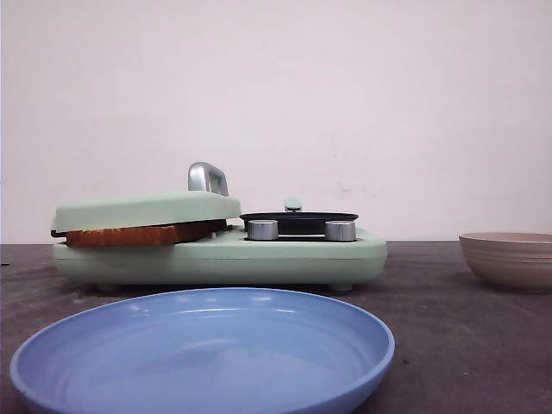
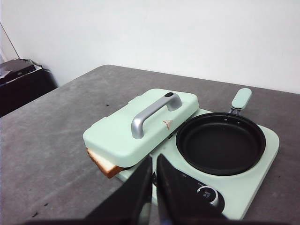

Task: Make breakfast with bread and shrimp
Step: 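Move the right gripper to the shrimp bowl and grasp its rim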

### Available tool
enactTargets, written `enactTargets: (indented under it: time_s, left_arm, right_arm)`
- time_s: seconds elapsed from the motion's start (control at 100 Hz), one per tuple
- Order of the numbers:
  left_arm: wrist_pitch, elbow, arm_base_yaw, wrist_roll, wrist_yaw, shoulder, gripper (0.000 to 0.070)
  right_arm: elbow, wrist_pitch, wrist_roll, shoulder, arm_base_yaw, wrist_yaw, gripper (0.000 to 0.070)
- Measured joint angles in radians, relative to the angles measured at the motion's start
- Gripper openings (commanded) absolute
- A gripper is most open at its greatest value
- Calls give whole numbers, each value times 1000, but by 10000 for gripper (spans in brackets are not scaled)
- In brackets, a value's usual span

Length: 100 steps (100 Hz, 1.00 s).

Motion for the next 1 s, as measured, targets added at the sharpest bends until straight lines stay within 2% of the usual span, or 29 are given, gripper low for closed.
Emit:
enactTargets:
  time_s: [0.11, 0.21, 0.3, 0.43, 0.55, 0.7, 0.88, 0.93, 1.0]
  left_arm:
    - [-40, -34, -54, 24, -111, -145, 0]
    - [-45, -119, -76, 37, -181, -291, 0]
    - [-45, -246, -76, 40, -190, -443, 0]
    - [-35, -478, -76, 37, -193, -640, 0]
    - [18, -699, -76, -10, -192, -782, 0]
    - [46, -809, -76, -72, -186, -858, 0]
    - [36, -814, -76, -80, -182, -855, 0]
    - [36, -814, -76, -74, -182, -855, 0]
    - [36, -813, -76, -70, -174, -855, 0]
  right_arm:
    - [0, 8, -24, 0, 0, 31, 5]
    - [0, 18, -34, 0, 0, 56, 5]
    - [0, 19, -37, 0, 0, 90, 5]
    - [0, 12, -25, 2, -9, 185, 5]
    - [2, -24, 64, 18, -79, 204, 5]
    - [102, -220, 136, 99, -240, 202, 4]
    - [385, -543, 84, 287, -423, 202, 13]
    - [451, -614, 60, 348, -458, 193, 63]
    - [518, -678, 37, 430, -486, 169, 203]
